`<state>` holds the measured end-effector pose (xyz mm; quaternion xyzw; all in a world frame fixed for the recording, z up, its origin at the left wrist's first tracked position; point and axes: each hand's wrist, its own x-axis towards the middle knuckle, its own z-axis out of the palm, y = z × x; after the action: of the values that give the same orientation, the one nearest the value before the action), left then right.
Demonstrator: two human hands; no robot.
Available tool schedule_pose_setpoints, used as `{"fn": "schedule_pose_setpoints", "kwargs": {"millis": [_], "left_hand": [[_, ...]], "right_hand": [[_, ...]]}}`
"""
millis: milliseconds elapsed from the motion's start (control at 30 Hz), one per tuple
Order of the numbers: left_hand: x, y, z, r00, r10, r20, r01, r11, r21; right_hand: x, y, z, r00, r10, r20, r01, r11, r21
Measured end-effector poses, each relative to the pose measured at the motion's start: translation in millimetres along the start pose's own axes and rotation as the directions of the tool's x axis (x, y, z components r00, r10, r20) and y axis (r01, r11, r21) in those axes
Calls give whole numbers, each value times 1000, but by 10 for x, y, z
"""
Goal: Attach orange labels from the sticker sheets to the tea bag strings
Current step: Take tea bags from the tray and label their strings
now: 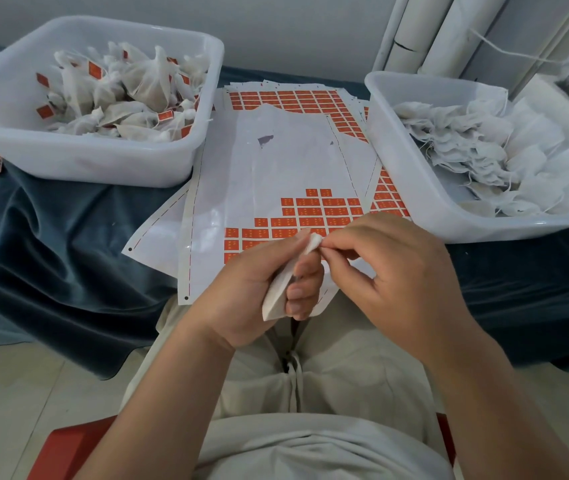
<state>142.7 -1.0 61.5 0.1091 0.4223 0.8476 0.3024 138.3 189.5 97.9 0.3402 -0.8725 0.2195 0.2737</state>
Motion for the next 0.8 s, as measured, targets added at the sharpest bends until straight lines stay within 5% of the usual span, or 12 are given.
{"fn": "schedule_pose_setpoints", "kwargs": {"millis": [267,567,700,800], "left_hand": [[46,-41,39,942,253,-218,-186,939,289],[59,-101,150,904,304,-300,-66,793,605],[47,-100,187,863,367,-348,-102,801,591],[58,-100,172,808,435,-399,-162,814,558]], "right_hand": [[15,-41,15,986,162,28,-162,987,-12],[32,-89,-84,888,355,293,-437,850,294],[55,-41,-116,791,364,493,-589,670,451],[54,53,-129,709,357,608,-704,409,581]]}}
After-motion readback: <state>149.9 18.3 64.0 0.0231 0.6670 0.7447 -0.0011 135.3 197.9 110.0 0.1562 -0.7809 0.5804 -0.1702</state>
